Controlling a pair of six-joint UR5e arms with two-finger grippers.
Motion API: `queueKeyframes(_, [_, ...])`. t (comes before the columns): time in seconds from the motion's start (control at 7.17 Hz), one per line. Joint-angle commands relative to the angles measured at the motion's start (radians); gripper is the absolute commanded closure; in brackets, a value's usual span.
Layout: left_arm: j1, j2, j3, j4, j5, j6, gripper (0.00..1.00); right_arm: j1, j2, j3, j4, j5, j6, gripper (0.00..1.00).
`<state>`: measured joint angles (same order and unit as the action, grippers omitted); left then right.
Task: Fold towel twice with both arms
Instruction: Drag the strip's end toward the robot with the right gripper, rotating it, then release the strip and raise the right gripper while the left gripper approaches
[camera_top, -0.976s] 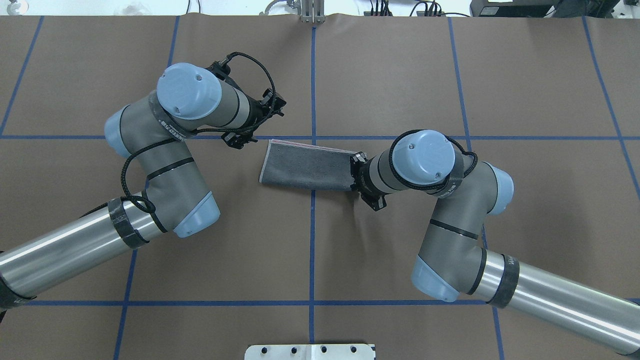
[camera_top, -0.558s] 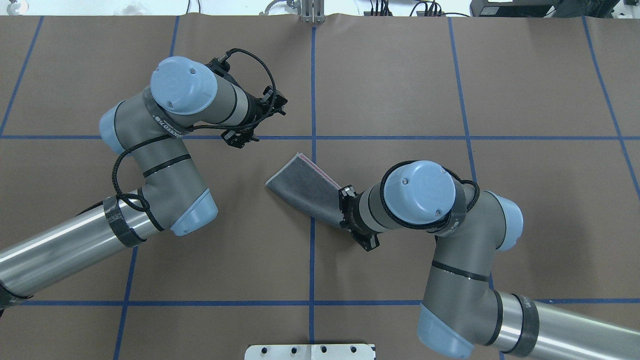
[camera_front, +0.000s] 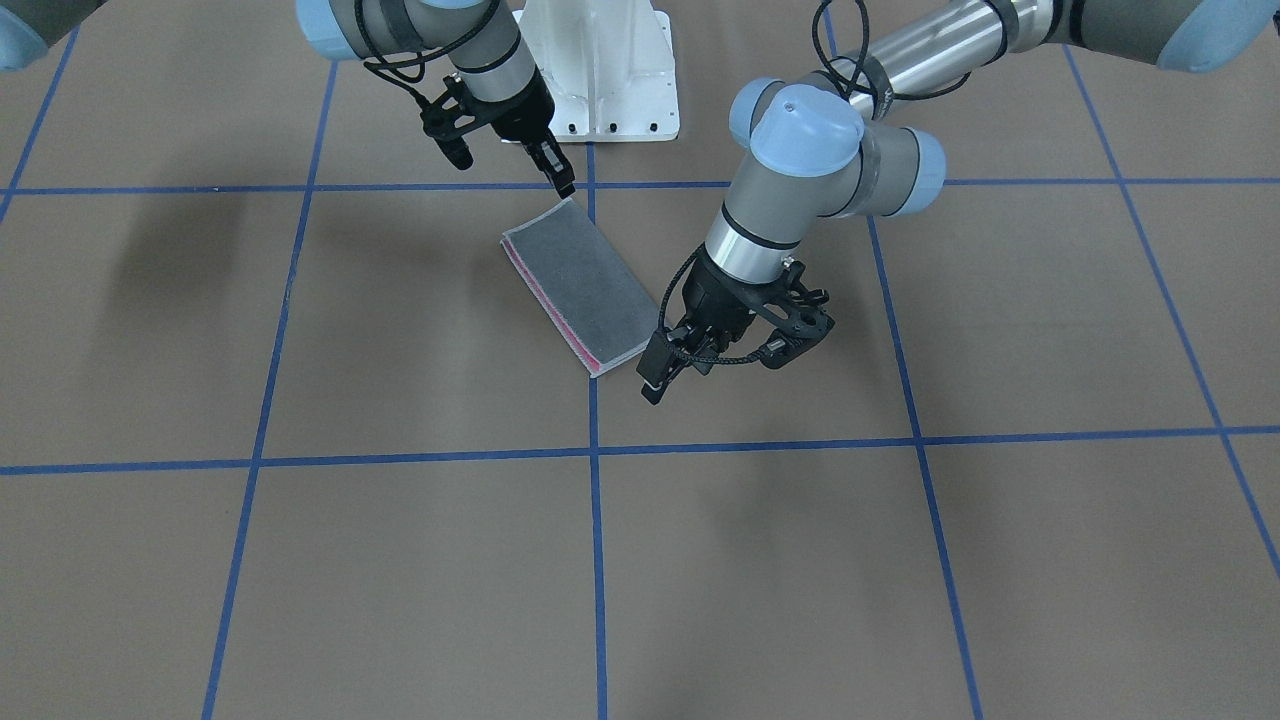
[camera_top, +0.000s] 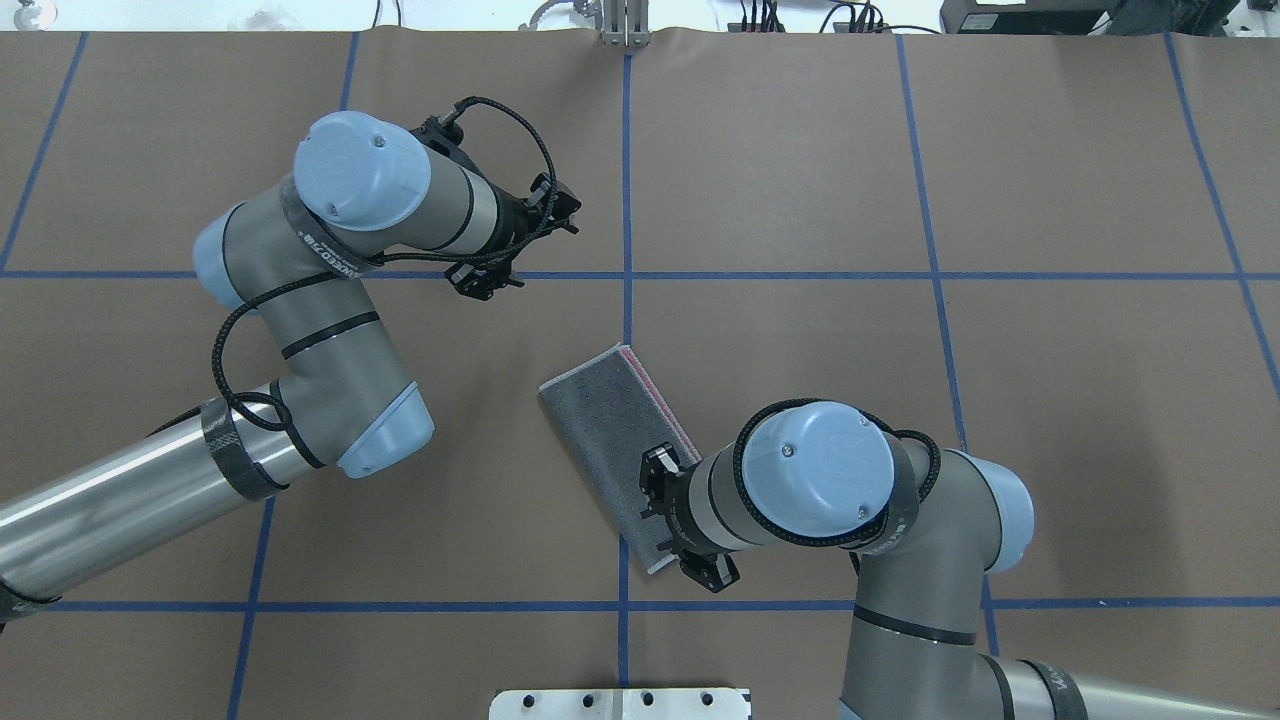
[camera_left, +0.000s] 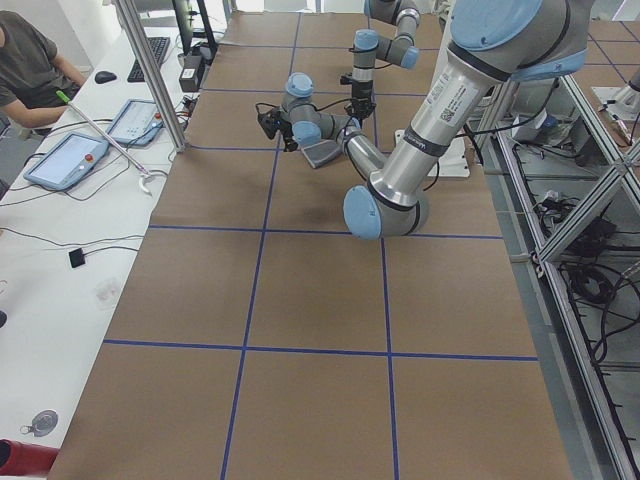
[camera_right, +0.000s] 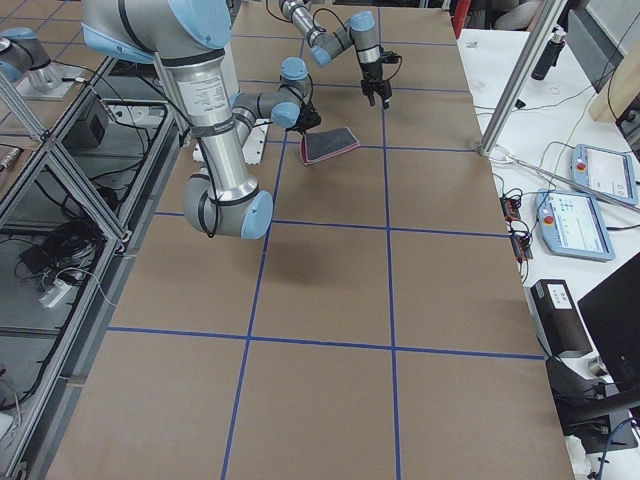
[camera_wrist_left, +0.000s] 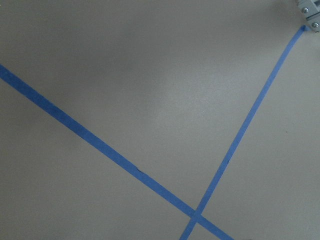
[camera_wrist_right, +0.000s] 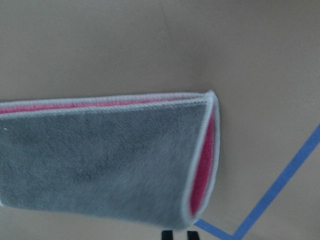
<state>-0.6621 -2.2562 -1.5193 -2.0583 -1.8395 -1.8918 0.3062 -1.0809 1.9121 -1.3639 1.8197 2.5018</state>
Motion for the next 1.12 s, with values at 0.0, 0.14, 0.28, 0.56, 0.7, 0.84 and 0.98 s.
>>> queueKeyframes(0.0, [0.009, 0.013, -0.019, 0.001, 0.000, -0.001, 0.11, 0.106, -0.004, -0.004, -0.001, 0.085, -0.018, 0.00])
queueKeyframes(0.14, [0.025, 0.044, -0.050, -0.003, 0.000, 0.002, 0.12, 0.163, -0.013, -0.013, -0.001, 0.098, -0.079, 0.00])
queueKeyframes(0.28, [0.062, 0.097, -0.086, -0.006, 0.012, 0.006, 0.12, 0.224, -0.033, -0.021, -0.003, 0.098, -0.184, 0.00])
queueKeyframes(0.56, [0.151, 0.104, -0.093, -0.006, 0.121, 0.016, 0.20, 0.330, -0.050, -0.050, -0.003, 0.102, -0.344, 0.00])
queueKeyframes(0.7, [0.183, 0.103, -0.094, -0.005, 0.138, 0.017, 0.31, 0.355, -0.050, -0.079, -0.003, 0.111, -0.394, 0.00])
queueKeyframes(0.84, [0.199, 0.106, -0.096, -0.005, 0.160, 0.046, 0.37, 0.373, -0.054, -0.082, -0.003, 0.113, -0.421, 0.00])
queueKeyframes(0.98, [0.202, 0.106, -0.095, -0.002, 0.167, 0.068, 0.42, 0.373, -0.054, -0.082, -0.001, 0.112, -0.423, 0.00])
